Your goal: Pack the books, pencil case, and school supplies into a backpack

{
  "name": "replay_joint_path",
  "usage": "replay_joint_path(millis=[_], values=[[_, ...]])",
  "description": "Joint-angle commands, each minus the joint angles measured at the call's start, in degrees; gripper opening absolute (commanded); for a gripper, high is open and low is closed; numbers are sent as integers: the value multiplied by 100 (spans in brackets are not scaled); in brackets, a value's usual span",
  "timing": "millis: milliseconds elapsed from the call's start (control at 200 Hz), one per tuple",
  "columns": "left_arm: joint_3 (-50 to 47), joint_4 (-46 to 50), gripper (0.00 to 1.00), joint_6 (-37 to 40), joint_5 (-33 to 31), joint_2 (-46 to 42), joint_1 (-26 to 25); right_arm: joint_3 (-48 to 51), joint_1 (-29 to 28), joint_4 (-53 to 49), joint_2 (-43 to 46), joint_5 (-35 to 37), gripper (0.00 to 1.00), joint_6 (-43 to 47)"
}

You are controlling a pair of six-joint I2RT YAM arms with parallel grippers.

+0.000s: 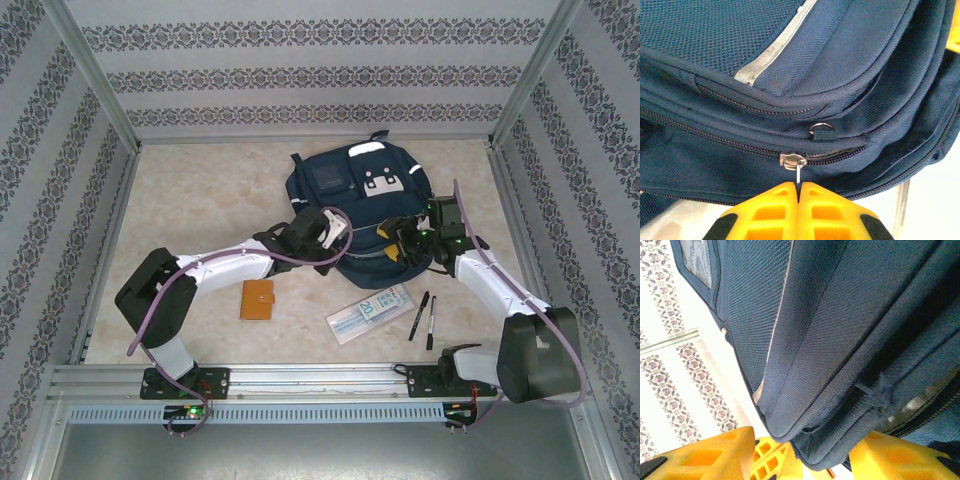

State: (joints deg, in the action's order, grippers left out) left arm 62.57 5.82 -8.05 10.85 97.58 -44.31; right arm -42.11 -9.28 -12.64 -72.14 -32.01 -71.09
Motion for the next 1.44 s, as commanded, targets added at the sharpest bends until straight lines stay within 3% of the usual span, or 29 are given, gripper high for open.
replay_joint_path(millis=[0, 185, 255, 305, 380, 465, 705, 884, 1284, 1439], values=[[498, -430, 0, -261, 269, -66, -382, 197, -533, 62, 228, 692, 53, -726], [432, -639, 0, -417, 316, -82, -433, 282, -738, 142, 0, 819, 56, -771], [414, -597, 0, -373, 304, -88, -429, 282, -742, 297, -45, 827, 52, -713], [376, -585, 0, -360, 275, -111, -429, 286, -742, 417, -39, 854, 42, -679], [279, -552, 0, -268, 86, -184, -415, 241, -735, 531, 34, 895, 14, -620], [141, -363, 0, -57, -340, -248, -310, 124, -718, 401, 174, 1009, 0, -477], [-33, 52, 0, 271, -795, -215, 633, -9, -564, 105, 319, 691, 0, -155], [199, -47, 0, 390, -794, 104, 1322, 10, -567, 113, 243, 415, 0, -11], [699, -57, 0, 260, -1348, 872, 1830, -174, -540, 61, 145, 167, 0, 104], [714, -58, 0, 259, -867, 746, 1917, -272, -557, 113, -2, 222, 0, 85]])
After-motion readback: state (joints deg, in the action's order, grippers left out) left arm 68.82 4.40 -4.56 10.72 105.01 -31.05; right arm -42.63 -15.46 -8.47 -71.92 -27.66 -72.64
